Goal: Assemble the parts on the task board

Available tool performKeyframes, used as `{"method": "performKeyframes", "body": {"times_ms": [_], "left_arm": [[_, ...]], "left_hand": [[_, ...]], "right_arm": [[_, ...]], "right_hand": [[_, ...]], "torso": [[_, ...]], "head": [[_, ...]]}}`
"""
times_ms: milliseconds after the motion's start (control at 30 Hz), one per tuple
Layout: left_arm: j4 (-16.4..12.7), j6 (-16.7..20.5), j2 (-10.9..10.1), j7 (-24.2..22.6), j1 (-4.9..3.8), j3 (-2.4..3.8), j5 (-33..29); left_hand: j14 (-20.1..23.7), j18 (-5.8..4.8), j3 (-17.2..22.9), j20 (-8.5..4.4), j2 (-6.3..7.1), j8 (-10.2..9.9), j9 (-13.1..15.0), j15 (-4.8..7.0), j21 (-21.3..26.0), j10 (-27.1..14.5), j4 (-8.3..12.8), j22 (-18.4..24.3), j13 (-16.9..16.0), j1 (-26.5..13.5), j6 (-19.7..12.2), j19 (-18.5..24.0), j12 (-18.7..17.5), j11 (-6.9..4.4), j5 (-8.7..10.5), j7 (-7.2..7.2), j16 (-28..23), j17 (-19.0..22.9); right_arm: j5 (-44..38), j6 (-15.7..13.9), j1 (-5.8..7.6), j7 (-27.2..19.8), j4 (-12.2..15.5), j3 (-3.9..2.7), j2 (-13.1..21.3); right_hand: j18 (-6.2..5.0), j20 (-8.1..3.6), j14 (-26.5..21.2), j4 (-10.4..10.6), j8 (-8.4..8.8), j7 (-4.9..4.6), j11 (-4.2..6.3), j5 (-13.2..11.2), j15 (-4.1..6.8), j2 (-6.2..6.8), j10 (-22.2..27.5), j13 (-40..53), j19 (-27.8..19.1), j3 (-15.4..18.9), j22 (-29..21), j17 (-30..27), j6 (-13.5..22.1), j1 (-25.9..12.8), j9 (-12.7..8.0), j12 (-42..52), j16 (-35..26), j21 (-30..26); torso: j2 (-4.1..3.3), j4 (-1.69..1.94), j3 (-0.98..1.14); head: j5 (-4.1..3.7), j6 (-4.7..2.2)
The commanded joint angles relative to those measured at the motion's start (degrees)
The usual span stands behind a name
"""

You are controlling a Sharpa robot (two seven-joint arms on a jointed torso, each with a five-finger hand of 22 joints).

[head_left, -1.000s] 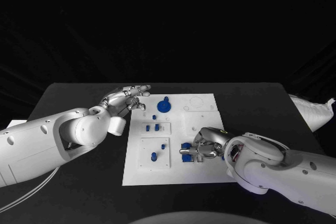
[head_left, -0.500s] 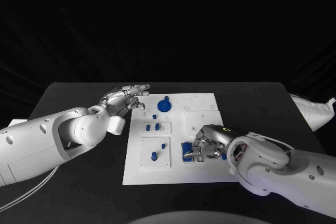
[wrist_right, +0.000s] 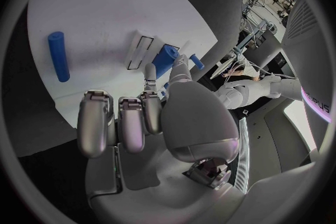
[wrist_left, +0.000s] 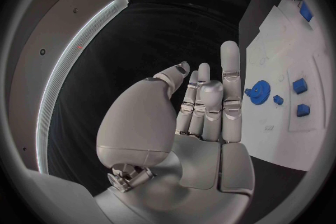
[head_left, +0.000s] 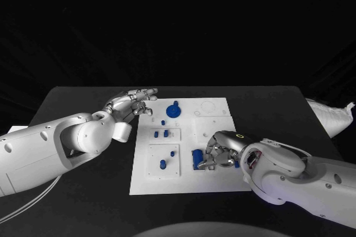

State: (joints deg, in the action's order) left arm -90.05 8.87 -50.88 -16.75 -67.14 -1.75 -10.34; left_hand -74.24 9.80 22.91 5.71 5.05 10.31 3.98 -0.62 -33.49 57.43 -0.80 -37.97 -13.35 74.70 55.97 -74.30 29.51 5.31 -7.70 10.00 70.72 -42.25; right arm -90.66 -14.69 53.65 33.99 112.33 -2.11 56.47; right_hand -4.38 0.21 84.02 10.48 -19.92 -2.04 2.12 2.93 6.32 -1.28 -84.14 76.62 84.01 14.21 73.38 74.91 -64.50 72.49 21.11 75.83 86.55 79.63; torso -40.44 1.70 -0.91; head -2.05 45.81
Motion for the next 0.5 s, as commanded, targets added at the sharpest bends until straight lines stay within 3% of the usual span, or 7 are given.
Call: {"method": "performKeyframes", "body": {"times_ms": [33,167,300,500], "left_arm": [[-0.14,-1.03,0.02,-0.39,-0.02,0.03,0.19],[-0.11,-1.03,-0.01,-0.36,-0.02,0.03,0.19],[-0.12,-1.04,-0.09,-0.34,-0.02,0.03,0.19],[-0.14,-1.01,-0.19,-0.29,-0.02,0.03,0.19]], "left_hand": [[0.32,0.57,-0.10,0.41,-0.07,0.41,0.03,0.03,0.23,-0.43,-0.29,0.08,-0.06,-0.47,-0.53,0.04,0.34,0.07,-0.02,0.06,0.17,0.04],[0.32,0.57,-0.10,0.41,-0.07,0.41,0.03,0.03,0.23,-0.43,-0.29,0.08,-0.06,-0.47,-0.53,0.04,0.34,0.07,-0.02,0.06,0.17,0.04],[0.33,0.57,-0.07,0.41,-0.09,0.45,0.03,0.04,0.24,-0.48,-0.24,0.09,-0.06,-0.39,-0.55,0.04,0.39,0.06,-0.03,0.05,0.17,0.07],[0.33,0.57,-0.07,0.41,-0.09,0.45,0.03,0.04,0.24,-0.48,-0.24,0.09,-0.06,-0.39,-0.55,0.04,0.39,0.06,-0.03,0.05,0.17,0.07]], "right_arm": [[-0.21,0.93,-0.02,-0.18,-0.22,-0.04,-0.02],[1.20,0.52,-0.02,-0.41,0.08,-0.04,0.16],[2.26,0.65,-0.02,-0.65,0.24,-0.04,0.45],[3.70,0.46,-0.02,-1.81,0.69,-0.04,1.09]], "right_hand": [[0.95,-0.27,4.89,-0.36,0.16,0.17,0.30,0.02,-0.25,-1.50,-1.53,2.85,0.97,0.06,0.14,9.32,-0.19,1.68,0.10,0.09,0.40,0.25],[0.97,-0.22,4.90,1.26,0.27,0.16,0.26,0.07,-0.30,-1.35,-1.67,3.12,1.00,1.18,0.26,9.38,-0.16,-0.85,0.44,0.37,0.43,0.31],[0.95,-0.23,4.89,1.24,0.32,0.19,0.29,0.06,-0.27,-0.79,-1.66,3.11,0.97,1.49,0.20,9.35,-0.11,-0.85,0.60,0.29,0.41,0.27],[0.88,-0.27,4.81,2.29,0.52,0.19,0.29,-0.15,-0.25,2.13,-1.49,2.89,0.82,2.68,-0.14,9.03,0.12,-2.23,0.97,-0.18,0.21,0.02]], "torso": [[0.03,0.01,-0.06],[0.02,0.00,0.00],[0.01,-0.01,-0.03],[-0.03,0.01,0.00]], "head": [[-0.05,0.03],[0.01,-0.07],[0.05,-0.01],[0.06,0.00]]}}
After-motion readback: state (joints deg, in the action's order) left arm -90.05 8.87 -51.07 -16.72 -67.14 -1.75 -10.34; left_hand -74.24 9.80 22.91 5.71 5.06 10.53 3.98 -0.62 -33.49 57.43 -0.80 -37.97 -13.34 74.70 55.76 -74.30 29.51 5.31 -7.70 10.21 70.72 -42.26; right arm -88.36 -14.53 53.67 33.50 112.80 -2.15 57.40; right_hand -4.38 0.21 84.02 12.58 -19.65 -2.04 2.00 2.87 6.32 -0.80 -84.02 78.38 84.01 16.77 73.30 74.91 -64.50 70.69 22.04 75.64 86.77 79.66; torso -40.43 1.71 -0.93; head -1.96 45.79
